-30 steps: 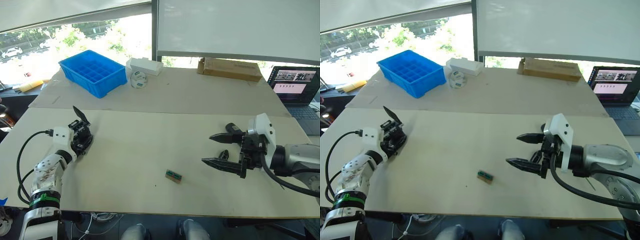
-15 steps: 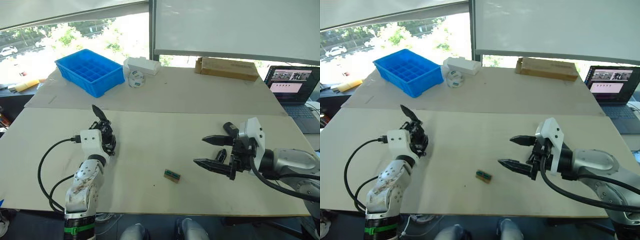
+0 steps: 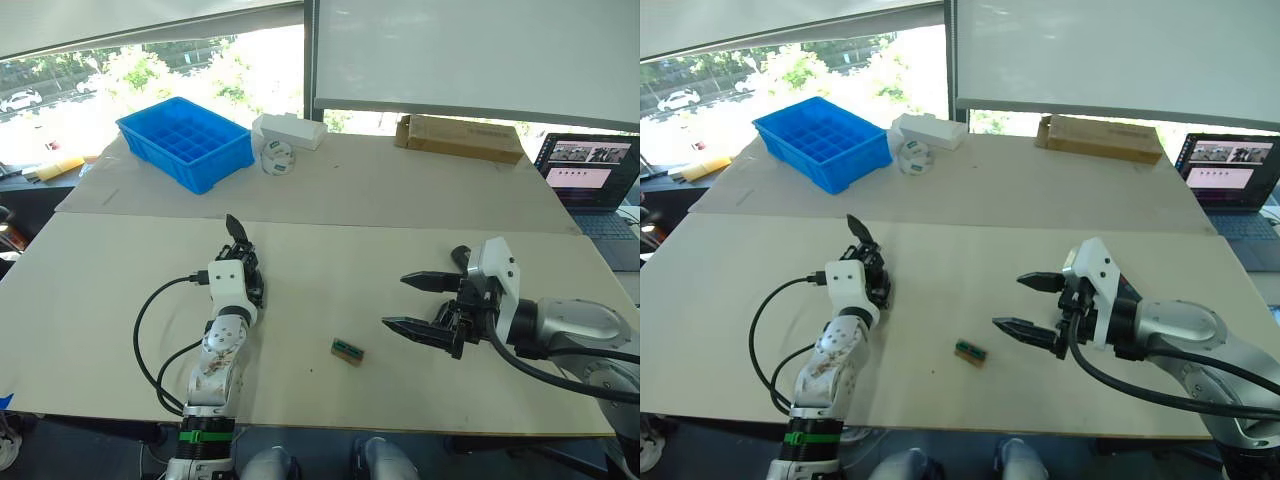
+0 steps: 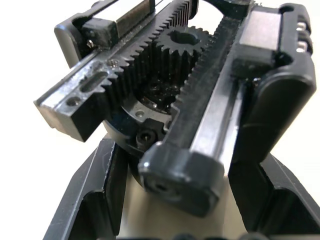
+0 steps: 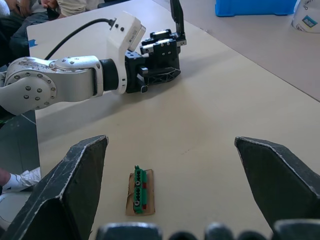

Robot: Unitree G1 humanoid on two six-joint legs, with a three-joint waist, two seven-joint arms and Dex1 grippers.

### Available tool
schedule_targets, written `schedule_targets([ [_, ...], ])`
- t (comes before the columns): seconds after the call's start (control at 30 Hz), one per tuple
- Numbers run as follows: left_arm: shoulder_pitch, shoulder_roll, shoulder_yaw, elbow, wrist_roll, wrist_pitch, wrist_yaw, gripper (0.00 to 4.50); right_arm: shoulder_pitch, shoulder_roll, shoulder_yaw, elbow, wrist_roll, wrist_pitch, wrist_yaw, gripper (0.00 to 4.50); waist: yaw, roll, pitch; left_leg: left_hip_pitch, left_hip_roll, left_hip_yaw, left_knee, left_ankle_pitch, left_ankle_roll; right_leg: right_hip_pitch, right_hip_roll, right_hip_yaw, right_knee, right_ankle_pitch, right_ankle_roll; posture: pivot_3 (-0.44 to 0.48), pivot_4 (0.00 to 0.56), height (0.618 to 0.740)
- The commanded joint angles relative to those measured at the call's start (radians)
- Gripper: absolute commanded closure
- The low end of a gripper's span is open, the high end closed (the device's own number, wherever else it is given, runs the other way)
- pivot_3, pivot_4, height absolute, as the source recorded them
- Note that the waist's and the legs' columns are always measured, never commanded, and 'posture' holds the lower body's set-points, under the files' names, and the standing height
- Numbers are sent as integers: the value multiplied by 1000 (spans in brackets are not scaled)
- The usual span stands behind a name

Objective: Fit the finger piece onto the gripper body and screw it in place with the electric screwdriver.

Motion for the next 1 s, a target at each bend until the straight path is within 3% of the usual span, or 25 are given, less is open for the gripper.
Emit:
schedule_targets([
  [0.03, 30, 28, 0, -83, -33, 8, -73, 285, -10, -1, -13, -33, 10, -9, -4, 0, -1, 0, 0, 0, 0, 0, 0, 0, 0, 0, 0, 0, 0, 0, 0, 0, 150, 738],
  [0.07, 45, 41, -1, -100, -43, 25, -98, 52, -10, -1, -13, -34, 11, -8, -5, 0, -3, 0, 0, 0, 0, 0, 0, 0, 0, 0, 0, 0, 0, 0, 0, 0, 150, 738],
  [0.13, 90, 87, 6, -148, -79, 70, -167, 52, -9, -1, -14, -35, 11, -8, -6, 0, -7, 0, 0, 1, 0, 0, 0, 0, 0, 0, -1, 0, 0, 0, 0, 0, 150, 738],
  [0.27, 164, 263, 46, -171, -152, 107, -372, 52, -11, 0, -17, -29, 12, -11, -4, 0, -12, 1, -1, 2, 1, 0, 0, 0, 0, 0, -2, 0, 2, -1, -1, 0, 150, 738],
  [0.4, 99, 413, 45, 42, -160, -15, -585, 52, -27, 15, 14, -22, 2, -17, -2, 0, -8, 3, -1, 2, 1, 1, 0, 0, -1, 0, -2, 0, 2, -1, -1, 0, 150, 738],
  [0.57, -20, 505, 31, 265, -178, -190, -820, 52, -53, 22, 27, -12, 0, -14, -2, 0, -9, 3, -2, 2, 1, 1, 0, 0, -1, -1, 0, -2, 2, -1, -1, 0, 150, 738],
  [0.83, -218, 523, 2, 575, -149, -376, -989, 52, -51, 15, 13, -23, 8, -2, -6, 0, -9, 3, -2, 0, 0, 2, 0, 0, -1, -1, 2, -5, 1, -1, -1, 0, 150, 738],
  [1.0, -285, 482, -14, 690, -134, -433, -1003, 52, -35, 17, 11, -20, 6, -2, -12, 0, -10, 3, -2, 1, -1, 2, 0, 0, -1, -1, 2, -5, 1, -1, -1, 0, 150, 738],
])
